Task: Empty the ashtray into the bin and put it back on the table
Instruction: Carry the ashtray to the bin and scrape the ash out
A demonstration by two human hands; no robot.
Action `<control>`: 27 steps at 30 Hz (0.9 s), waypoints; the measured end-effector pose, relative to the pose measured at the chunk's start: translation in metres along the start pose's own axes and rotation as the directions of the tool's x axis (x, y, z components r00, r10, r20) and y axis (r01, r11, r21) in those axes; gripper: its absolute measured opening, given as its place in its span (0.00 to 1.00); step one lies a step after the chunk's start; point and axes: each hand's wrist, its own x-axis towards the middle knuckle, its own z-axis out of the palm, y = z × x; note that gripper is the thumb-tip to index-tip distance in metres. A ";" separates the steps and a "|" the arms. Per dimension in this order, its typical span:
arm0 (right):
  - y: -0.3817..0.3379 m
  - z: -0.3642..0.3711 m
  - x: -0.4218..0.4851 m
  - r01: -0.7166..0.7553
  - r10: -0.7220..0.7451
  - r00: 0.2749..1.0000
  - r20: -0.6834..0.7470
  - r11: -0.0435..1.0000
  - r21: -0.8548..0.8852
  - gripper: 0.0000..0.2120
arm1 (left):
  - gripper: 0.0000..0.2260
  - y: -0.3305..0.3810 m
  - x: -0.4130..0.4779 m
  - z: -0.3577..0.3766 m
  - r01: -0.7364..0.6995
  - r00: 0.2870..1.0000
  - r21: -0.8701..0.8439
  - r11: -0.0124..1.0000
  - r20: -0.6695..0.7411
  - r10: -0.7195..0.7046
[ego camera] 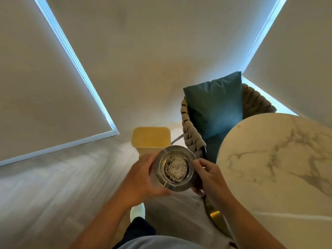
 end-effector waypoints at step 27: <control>0.129 0.079 0.296 -0.159 0.159 0.987 -0.010 0.987 0.012 0.14 | 0.48 -0.257 0.201 -0.017 0.128 0.982 0.113 0.985 0.125 -0.142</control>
